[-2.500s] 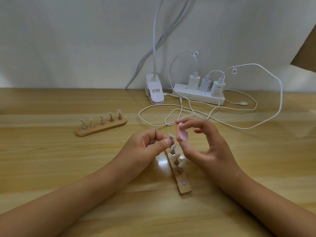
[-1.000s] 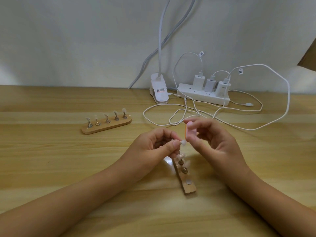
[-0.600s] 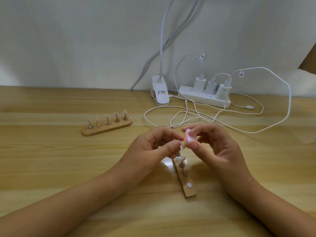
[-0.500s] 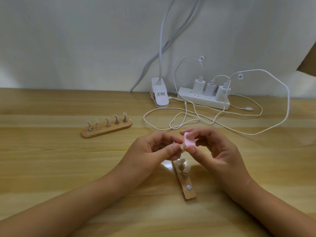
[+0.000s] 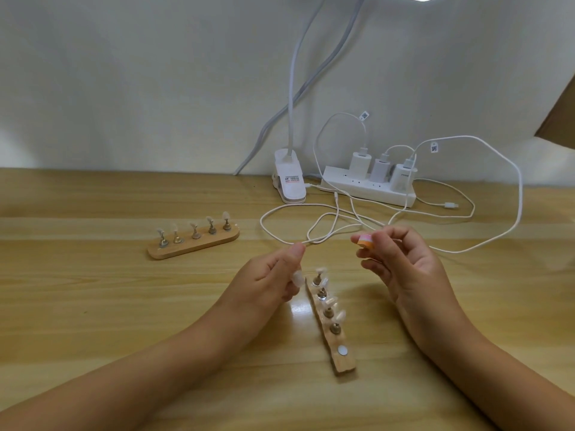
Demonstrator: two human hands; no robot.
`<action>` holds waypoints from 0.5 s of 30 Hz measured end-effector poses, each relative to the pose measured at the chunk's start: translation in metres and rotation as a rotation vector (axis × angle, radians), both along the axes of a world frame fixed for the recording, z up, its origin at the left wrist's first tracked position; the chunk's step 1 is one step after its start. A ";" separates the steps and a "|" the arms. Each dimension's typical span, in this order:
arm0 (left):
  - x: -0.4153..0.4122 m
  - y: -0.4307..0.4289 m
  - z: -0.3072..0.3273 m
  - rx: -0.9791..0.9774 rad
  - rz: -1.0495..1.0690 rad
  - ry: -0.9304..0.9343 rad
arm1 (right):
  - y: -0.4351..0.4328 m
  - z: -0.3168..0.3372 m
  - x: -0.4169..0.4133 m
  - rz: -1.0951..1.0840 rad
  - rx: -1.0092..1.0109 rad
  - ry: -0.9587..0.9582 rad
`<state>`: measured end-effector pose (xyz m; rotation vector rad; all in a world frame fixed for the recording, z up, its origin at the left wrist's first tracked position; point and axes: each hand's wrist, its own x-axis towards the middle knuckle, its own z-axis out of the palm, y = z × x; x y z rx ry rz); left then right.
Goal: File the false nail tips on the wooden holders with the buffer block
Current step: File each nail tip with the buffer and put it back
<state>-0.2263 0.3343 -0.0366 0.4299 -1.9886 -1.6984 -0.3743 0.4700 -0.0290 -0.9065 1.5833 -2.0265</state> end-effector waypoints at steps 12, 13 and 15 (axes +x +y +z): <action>0.003 -0.003 0.006 0.107 -0.039 -0.013 | -0.005 0.001 0.002 0.091 0.016 -0.136; 0.004 -0.003 0.007 0.113 -0.057 -0.015 | -0.005 0.001 0.002 0.098 0.017 -0.140; 0.004 -0.003 0.007 0.127 -0.090 -0.010 | -0.005 0.000 0.001 0.105 0.018 -0.150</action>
